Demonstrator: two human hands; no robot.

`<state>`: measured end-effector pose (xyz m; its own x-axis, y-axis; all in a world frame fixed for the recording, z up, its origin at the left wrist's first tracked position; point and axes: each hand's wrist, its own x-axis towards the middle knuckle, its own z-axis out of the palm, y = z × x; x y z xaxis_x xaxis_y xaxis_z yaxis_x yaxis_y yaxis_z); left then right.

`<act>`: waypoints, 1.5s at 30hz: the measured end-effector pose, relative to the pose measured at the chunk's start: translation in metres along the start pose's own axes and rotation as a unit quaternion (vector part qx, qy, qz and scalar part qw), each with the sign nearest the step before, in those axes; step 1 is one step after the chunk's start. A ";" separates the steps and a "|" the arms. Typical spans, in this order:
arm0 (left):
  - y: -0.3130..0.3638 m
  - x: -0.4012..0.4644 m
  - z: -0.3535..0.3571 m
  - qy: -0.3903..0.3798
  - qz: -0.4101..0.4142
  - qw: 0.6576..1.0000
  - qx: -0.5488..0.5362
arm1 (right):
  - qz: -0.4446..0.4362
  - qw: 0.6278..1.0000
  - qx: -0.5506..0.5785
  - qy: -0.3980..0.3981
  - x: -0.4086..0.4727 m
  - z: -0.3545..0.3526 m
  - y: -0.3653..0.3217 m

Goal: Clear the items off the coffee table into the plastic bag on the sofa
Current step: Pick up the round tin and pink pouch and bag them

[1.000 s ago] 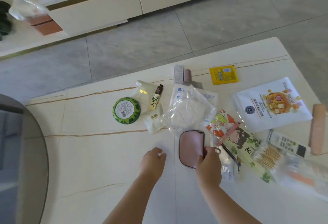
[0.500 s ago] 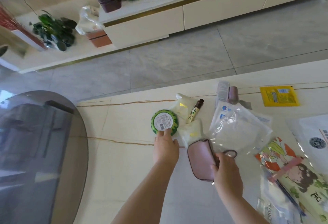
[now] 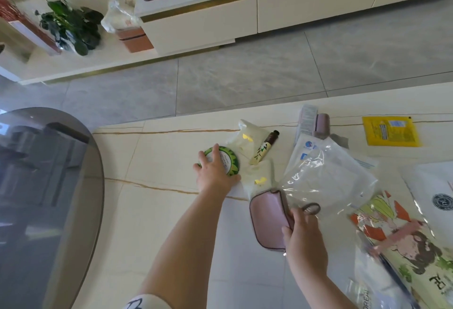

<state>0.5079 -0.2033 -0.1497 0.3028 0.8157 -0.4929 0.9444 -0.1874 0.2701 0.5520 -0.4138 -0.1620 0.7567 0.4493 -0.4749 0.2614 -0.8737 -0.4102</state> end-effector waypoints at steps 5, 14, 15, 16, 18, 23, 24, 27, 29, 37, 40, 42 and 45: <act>-0.007 -0.038 -0.002 -0.012 -0.041 0.999 -0.023 | 0.031 0.991 0.130 -0.028 -0.007 -0.010 0.017; 0.011 -0.149 -0.051 -0.080 -0.012 0.993 -0.085 | 0.075 0.973 0.219 -0.005 -0.089 -0.098 0.026; 0.017 -0.163 -0.058 -0.089 -0.012 0.991 -0.103 | 0.074 0.972 0.224 -0.005 -0.101 -0.111 0.024; 0.024 -0.178 -0.067 -0.099 -0.009 0.988 -0.121 | 0.071 0.971 0.229 -0.001 -0.114 -0.125 0.023; 0.037 -0.208 -0.083 -0.119 -0.005 0.980 -0.160 | 0.063 0.970 0.235 0.015 -0.139 -0.152 0.022; 0.070 -0.283 -0.122 -0.202 -0.003 0.928 -0.312 | 0.089 0.957 0.270 0.066 -0.203 -0.214 0.027; 0.076 -0.300 -0.129 -0.226 -0.008 0.912 -0.342 | 0.097 0.954 0.276 0.072 -0.216 -0.226 0.030; 0.092 -0.351 -0.148 -0.281 -0.015 0.872 -0.401 | 0.124 0.943 0.294 0.099 -0.257 -0.258 0.043; 0.101 -0.380 -0.155 -0.305 -0.023 0.864 -0.400 | 0.135 0.933 0.309 0.128 -0.285 -0.279 0.054; 0.152 -0.486 -0.162 -0.423 0.011 0.831 -0.360 | 0.186 0.861 0.401 0.253 -0.377 -0.352 0.119; 0.181 -0.523 -0.151 -0.451 0.039 0.822 -0.345 | 0.197 0.829 0.433 0.295 -0.408 -0.368 0.147; 0.200 -0.545 -0.138 -0.473 0.055 0.812 -0.338 | 0.221 0.801 0.455 0.321 -0.427 -0.378 0.167; 0.228 -0.584 -0.114 -0.510 0.087 0.798 -0.308 | 0.250 0.758 0.487 0.354 -0.457 -0.394 0.204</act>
<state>0.5315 -0.6602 0.2938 0.6658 -0.1233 -0.7359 0.7298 0.3129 0.6078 0.4956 -0.8711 0.2778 0.8377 -0.4069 -0.3644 -0.4690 -0.1938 -0.8617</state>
